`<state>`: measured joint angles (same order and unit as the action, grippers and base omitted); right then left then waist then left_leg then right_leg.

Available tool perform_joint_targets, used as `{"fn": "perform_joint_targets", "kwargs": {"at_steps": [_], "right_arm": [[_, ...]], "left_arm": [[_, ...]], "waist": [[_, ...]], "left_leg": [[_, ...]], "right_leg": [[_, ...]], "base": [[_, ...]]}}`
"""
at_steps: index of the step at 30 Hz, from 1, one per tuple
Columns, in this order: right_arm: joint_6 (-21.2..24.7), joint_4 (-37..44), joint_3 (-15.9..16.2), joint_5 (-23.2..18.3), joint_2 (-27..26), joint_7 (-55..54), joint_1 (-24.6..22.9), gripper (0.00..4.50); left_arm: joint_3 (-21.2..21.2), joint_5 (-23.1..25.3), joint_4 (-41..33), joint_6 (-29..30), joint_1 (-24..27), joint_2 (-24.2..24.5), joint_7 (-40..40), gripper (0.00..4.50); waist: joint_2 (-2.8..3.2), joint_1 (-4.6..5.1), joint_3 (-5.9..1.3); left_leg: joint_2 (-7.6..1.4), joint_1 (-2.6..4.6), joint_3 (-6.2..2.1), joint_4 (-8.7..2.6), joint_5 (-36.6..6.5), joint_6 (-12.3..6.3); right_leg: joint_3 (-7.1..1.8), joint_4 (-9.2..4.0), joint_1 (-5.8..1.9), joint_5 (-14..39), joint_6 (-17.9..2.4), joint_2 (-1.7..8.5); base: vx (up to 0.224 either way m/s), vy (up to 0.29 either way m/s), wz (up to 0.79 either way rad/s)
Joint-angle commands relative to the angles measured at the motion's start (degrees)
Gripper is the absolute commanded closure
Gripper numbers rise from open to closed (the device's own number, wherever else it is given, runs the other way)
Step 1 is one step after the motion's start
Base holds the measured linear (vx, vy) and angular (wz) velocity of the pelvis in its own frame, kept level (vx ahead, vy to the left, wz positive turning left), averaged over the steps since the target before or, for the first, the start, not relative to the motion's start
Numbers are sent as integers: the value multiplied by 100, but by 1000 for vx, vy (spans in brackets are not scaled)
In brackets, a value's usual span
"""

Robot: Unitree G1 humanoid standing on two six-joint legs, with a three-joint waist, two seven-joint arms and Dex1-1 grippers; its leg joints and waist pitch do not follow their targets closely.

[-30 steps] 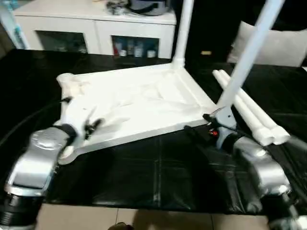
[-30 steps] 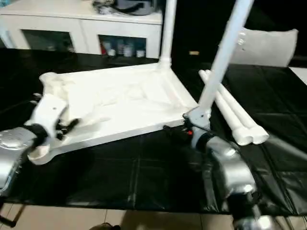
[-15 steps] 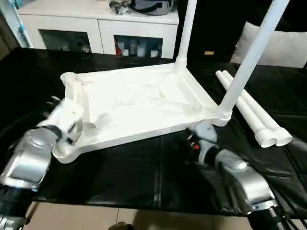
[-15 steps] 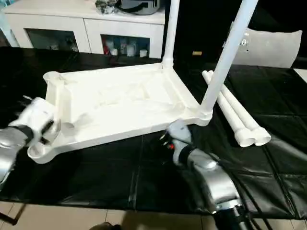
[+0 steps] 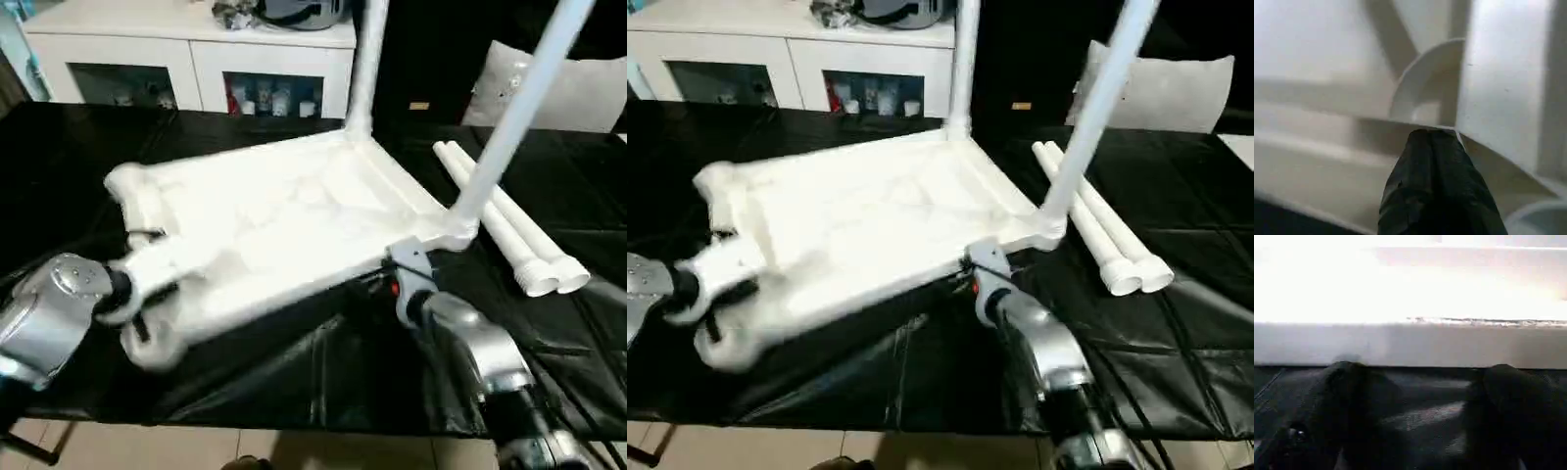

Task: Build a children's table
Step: Rotate table base

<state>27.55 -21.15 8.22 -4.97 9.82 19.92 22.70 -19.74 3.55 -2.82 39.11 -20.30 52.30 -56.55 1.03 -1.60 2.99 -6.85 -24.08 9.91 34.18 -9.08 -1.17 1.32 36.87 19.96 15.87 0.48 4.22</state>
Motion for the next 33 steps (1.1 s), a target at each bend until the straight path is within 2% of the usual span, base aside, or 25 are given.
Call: {"fn": "perform_joint_targets", "kwargs": {"at_steps": [1,4,6,8,9,10,12,13,14,15,16,18,19,20,21,22,23,25,26,27,28,30,31,32,33], "right_arm": [[42,-343,-171,23,16,-152,110,0],[-59,-511,-255,17,51,-202,298,0],[-92,-563,-272,25,57,-203,344,0],[-203,-724,-318,58,92,-197,478,0],[-261,-800,-330,82,124,-192,537,0],[-273,-823,-336,86,137,-188,558,0],[-285,-829,-347,118,181,-224,582,0],[-308,-849,-369,145,223,-246,601,0],[-320,-865,-380,154,235,-253,610,0],[-320,-865,-380,154,235,-253,610,0],[-344,-849,-414,156,281,-245,609,0],[-346,-844,-430,150,295,-226,607,0],[-354,-859,-444,152,299,-215,614,0],[-505,-824,-489,146,342,-161,598,0],[-574,-765,-507,135,364,-125,583,0],[-574,-765,-507,135,364,-125,583,0],[-616,-733,-519,125,381,-99,577,0],[-664,-527,-549,84,450,-43,548,0],[-666,-431,-559,64,484,-10,533,0],[-568,-195,-621,-19,554,72,494,0],[-494,-106,-656,-66,574,103,479,0],[-423,-66,-678,-107,590,146,476,0],[-378,-141,-613,-140,616,352,476,0],[-556,-465,-452,0,641,527,539,0],[-603,-558,-423,27,629,552,563,0]], "left_arm": [[-362,-425,-402,53,138,59,-682,444],[-418,-856,-868,121,190,14,-1232,444],[-448,-923,-937,82,183,0,-1315,444],[-535,-1085,-1014,-10,76,-277,-1436,444],[-577,-1117,-967,-120,-22,-513,-1447,444],[-593,-1119,-927,-161,-73,-633,-1421,444],[-625,-1054,-719,-307,-206,-956,-1251,444],[-654,-889,-349,-583,-366,-1317,-958,444],[-657,-834,-216,-667,-422,-1444,-847,444],[-657,-834,-216,-667,-422,-1444,-847,444],[-678,-889,67,-644,-587,-1819,-729,444],[-709,-926,113,-630,-626,-1912,-742,444],[-729,-956,133,-618,-646,-1959,-768,444],[-804,-943,383,-644,-752,-2320,-640,444],[-795,-929,565,-682,-806,-2534,-507,444],[-795,-929,565,-682,-806,-2534,-507,444],[-785,-915,690,-710,-843,-2671,-413,444],[-754,-780,1149,-838,-962,-3010,-60,444],[-746,-733,1325,-903,-1002,-3131,51,444],[-764,-690,1547,-975,-1038,-3301,179,444],[-781,-681,1604,-995,-1045,-3346,203,444],[-779,-697,1656,-987,-1052,-3398,196,444],[-830,-662,1677,-1019,-1061,-3423,149,444],[-904,-631,1676,-994,-1072,-3440,60,444],[-930,-623,1662,-997,-1072,-3427,24,444]], "waist": [[138,7,-292],[128,11,-287],[123,9,-296],[114,20,-302],[97,18,-317],[105,1,-320],[92,0,-321],[80,-14,-330],[72,-19,-337],[68,-16,-340],[72,-2,-347],[49,-9,-360],[50,-3,-356],[67,10,-361],[49,11,-365],[36,-10,-367],[61,-15,-379],[59,-13,-387],[38,-21,-385],[84,-22,-384],[55,-20,-385],[60,6,-378],[59,6,-378],[76,13,-374],[71,14,-372]], "left_leg": [[-571,325,-312,-598,-2680,949],[-578,356,-300,-590,-2838,1004],[-584,354,-278,-593,-2766,1002],[-570,349,-254,-582,-2652,984],[-564,337,-236,-564,-2489,941],[-570,339,-213,-547,-2317,892],[-565,321,-193,-539,-2159,813],[-567,329,-182,-524,-2088,765],[-564,317,-175,-513,-2018,725],[-570,314,-173,-511,-1987,699],[-572,290,-175,-514,-1897,649],[-579,293,-161,-492,-1760,558],[-576,268,-155,-487,-1632,475],[-575,263,-144,-473,-1516,413],[-579,266,-129,-458,-1457,374],[-575,257,-116,-424,-1314,293],[-584,259,-113,-417,-1189,204],[-582,252,-110,-393,-1052,85],[-580,250,-105,-387,-1033,15],[-587,259,-109,-385,-1059,9],[-596,257,-113,-386,-1113,-29],[-605,233,-132,-400,-1130,-83],[-611,244,-129,-402,-1172,-91],[-609,254,-121,-377,-1264,-116],[-614,256,-118,-378,-1283,-114]], "right_leg": [[-222,-436,107,659,-1174,477],[-244,-471,136,1000,-1151,487],[-249,-466,142,902,-1125,466],[-253,-455,136,762,-1138,453],[-262,-452,113,646,-1165,462],[-268,-457,112,512,-1180,460],[-268,-448,85,347,-1215,444],[-272,-455,81,278,-1222,446],[-270,-451,57,216,-1231,443],[-273,-455,52,193,-1236,450],[-264,-439,30,133,-1245,447],[-264,-445,21,37,-1274,450],[-261,-444,7,-57,-1297,449],[-257,-443,-2,-175,-1312,436],[-262,-441,-7,-255,-1331,440],[-266,-448,-33,-374,-1367,457],[-263,-439,-34,-541,-1390,450],[-251,-429,-48,-746,-1421,432],[-249,-438,-62,-764,-1431,430],[-251,-440,-59,-743,-1438,437],[-249,-447,-76,-714,-1431,436],[-241,-447,-87,-639,-1434,448],[-242,-458,-76,-572,-1443,448],[-248,-480,-61,-397,-1515,462],[-248,-492,-55,-345,-1534,462]], "base": [[0,0,0],[0,0,0],[0,0,0],[0,0,0],[0,0,0],[0,0,0],[0,0,0],[0,0,0],[0,0,0],[0,0,0],[0,0,0],[0,0,0],[0,0,0],[0,0,0],[0,0,0],[0,0,0],[0,0,0],[0,0,0],[0,0,0],[0,0,0],[0,0,0],[0,0,0],[0,0,0],[0,0,0],[0,0,0]]}}
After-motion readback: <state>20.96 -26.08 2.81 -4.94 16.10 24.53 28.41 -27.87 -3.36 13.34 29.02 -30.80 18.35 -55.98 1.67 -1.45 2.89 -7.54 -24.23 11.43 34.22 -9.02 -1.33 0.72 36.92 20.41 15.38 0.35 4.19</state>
